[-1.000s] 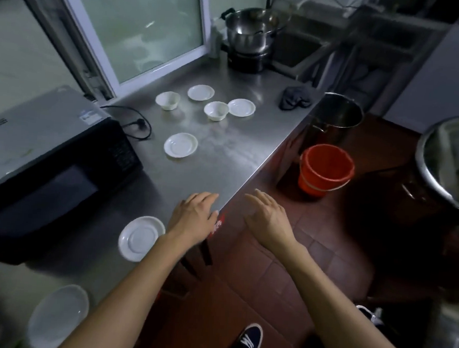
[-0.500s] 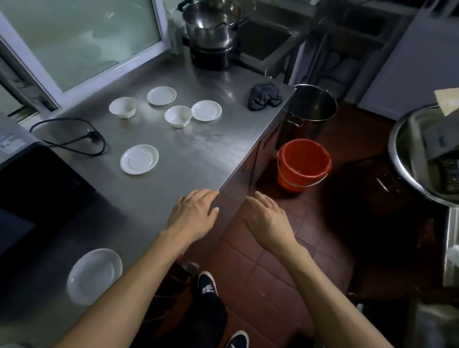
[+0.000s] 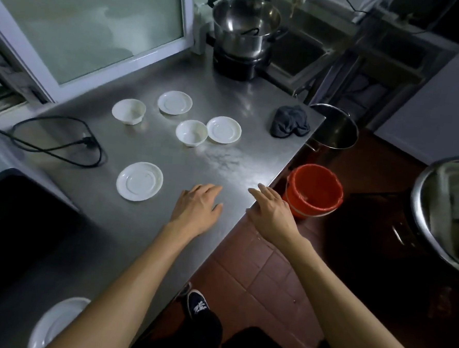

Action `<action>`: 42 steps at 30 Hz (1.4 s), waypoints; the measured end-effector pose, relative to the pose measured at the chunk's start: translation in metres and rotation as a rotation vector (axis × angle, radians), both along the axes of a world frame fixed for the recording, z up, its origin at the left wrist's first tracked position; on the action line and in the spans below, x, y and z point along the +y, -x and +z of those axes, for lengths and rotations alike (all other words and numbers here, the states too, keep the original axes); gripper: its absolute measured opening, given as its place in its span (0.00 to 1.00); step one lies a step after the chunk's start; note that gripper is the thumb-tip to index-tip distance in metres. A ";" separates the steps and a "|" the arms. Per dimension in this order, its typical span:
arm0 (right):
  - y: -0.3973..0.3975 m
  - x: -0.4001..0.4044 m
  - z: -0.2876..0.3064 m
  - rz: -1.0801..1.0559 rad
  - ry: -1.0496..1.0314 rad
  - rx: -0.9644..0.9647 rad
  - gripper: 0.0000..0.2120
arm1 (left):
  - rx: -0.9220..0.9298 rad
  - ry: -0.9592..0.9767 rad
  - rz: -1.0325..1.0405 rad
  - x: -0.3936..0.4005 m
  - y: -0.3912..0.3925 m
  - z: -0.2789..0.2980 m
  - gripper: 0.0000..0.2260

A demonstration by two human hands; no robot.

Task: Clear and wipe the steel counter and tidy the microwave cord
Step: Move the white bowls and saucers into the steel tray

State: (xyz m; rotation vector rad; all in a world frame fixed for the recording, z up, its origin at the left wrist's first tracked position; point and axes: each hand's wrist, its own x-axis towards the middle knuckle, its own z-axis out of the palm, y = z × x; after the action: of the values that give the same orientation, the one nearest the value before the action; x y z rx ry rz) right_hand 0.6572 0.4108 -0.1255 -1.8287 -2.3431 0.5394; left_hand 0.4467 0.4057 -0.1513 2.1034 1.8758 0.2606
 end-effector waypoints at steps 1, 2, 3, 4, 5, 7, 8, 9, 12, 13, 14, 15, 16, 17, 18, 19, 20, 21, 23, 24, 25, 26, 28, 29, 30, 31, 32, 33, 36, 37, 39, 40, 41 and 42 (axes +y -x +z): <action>0.006 0.010 0.002 0.012 0.002 -0.002 0.26 | 0.000 0.004 0.013 0.007 0.006 0.002 0.23; 0.012 0.020 0.005 0.029 0.003 -0.001 0.26 | 0.003 0.004 0.029 0.013 0.013 0.004 0.23; 0.019 0.030 0.005 0.053 -0.002 0.002 0.26 | 0.007 -0.002 0.042 0.019 0.021 0.005 0.23; 0.026 0.040 0.006 0.076 -0.006 0.006 0.26 | 0.012 -0.009 0.056 0.024 0.029 0.007 0.23; 0.033 0.050 0.006 0.097 -0.005 0.010 0.26 | 0.013 -0.015 0.073 0.030 0.037 0.008 0.23; 0.049 0.072 0.002 0.138 0.006 0.015 0.27 | 0.004 -0.017 0.124 0.040 0.052 0.010 0.23; 0.056 0.082 -0.002 0.160 0.016 0.011 0.27 | -0.003 -0.014 0.151 0.044 0.058 0.009 0.22; 0.064 0.092 -0.006 0.184 0.028 0.006 0.27 | -0.011 -0.009 0.178 0.047 0.064 0.008 0.22; 0.085 0.125 -0.020 0.252 0.064 -0.037 0.30 | -0.036 0.017 0.250 0.053 0.077 -0.001 0.22; 0.092 0.137 -0.025 0.274 0.075 -0.054 0.31 | -0.039 0.030 0.275 0.056 0.081 -0.005 0.21; 0.098 0.150 -0.029 0.296 0.082 -0.069 0.32 | -0.038 0.041 0.301 0.059 0.085 -0.009 0.21; 0.105 0.163 -0.033 0.319 0.088 -0.078 0.33 | -0.038 0.050 0.329 0.064 0.089 -0.012 0.21; 0.111 0.176 -0.037 0.342 0.092 -0.082 0.33 | -0.039 0.057 0.357 0.071 0.092 -0.015 0.21; 0.117 0.189 -0.041 0.365 0.094 -0.080 0.34 | -0.038 0.060 0.387 0.079 0.094 -0.016 0.21; 0.124 0.202 -0.046 0.387 0.090 -0.076 0.34 | -0.031 0.065 0.414 0.089 0.096 -0.016 0.21; 0.130 0.215 -0.051 0.406 0.086 -0.071 0.34 | -0.022 0.072 0.434 0.099 0.097 -0.016 0.21; 0.136 0.228 -0.056 0.422 0.088 -0.066 0.35 | -0.014 0.083 0.450 0.109 0.098 -0.017 0.21; 0.142 0.240 -0.061 0.438 0.094 -0.064 0.35 | -0.010 0.095 0.465 0.119 0.099 -0.018 0.21; 0.153 0.262 -0.069 0.483 0.103 -0.078 0.36 | -0.006 0.113 0.497 0.136 0.103 -0.021 0.21; 0.159 0.273 -0.074 0.519 0.098 -0.086 0.36 | -0.006 0.122 0.517 0.143 0.104 -0.022 0.21; 0.164 0.284 -0.079 0.560 0.084 -0.088 0.37 | -0.006 0.134 0.540 0.150 0.106 -0.024 0.21; 0.170 0.293 -0.083 0.599 0.066 -0.086 0.37 | -0.005 0.149 0.563 0.156 0.108 -0.024 0.21; 0.180 0.309 -0.091 0.655 0.046 -0.109 0.39 | 0.002 0.178 0.602 0.166 0.112 -0.025 0.21; 0.185 0.316 -0.094 0.675 0.048 -0.140 0.40 | 0.005 0.183 0.615 0.170 0.114 -0.026 0.21; 0.190 0.321 -0.098 0.689 0.058 -0.173 0.41 | 0.003 0.185 0.628 0.173 0.116 -0.026 0.21; 0.194 0.327 -0.101 0.697 0.075 -0.202 0.42 | -0.001 0.185 0.641 0.176 0.118 -0.026 0.21; 0.197 0.332 -0.104 0.698 0.097 -0.223 0.43 | -0.008 0.186 0.655 0.179 0.120 -0.027 0.21; 0.201 0.336 -0.106 0.693 0.117 -0.233 0.44 | -0.015 0.192 0.668 0.182 0.123 -0.028 0.21; 0.208 0.345 -0.109 0.679 0.131 -0.214 0.43 | -0.024 0.190 0.699 0.190 0.133 -0.031 0.23; 0.211 0.348 -0.108 0.678 0.126 -0.196 0.42 | -0.026 0.185 0.709 0.194 0.137 -0.031 0.23; 0.219 0.353 -0.107 0.679 0.114 -0.162 0.41 | -0.029 0.180 0.725 0.202 0.146 -0.034 0.23; 0.224 0.355 -0.108 0.679 0.106 -0.147 0.41 | -0.033 0.179 0.731 0.207 0.151 -0.035 0.23; 0.228 0.357 -0.109 0.679 0.100 -0.134 0.41 | -0.038 0.176 0.737 0.213 0.157 -0.035 0.22; 0.232 0.358 -0.110 0.681 0.097 -0.125 0.41 | -0.042 0.169 0.741 0.218 0.163 -0.037 0.22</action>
State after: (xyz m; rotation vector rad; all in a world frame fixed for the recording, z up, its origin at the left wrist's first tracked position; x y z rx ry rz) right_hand 0.4251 0.7693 -0.2351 -1.0704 -3.0588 0.6209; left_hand 0.2840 0.6241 -0.1878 1.2122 2.4742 0.2859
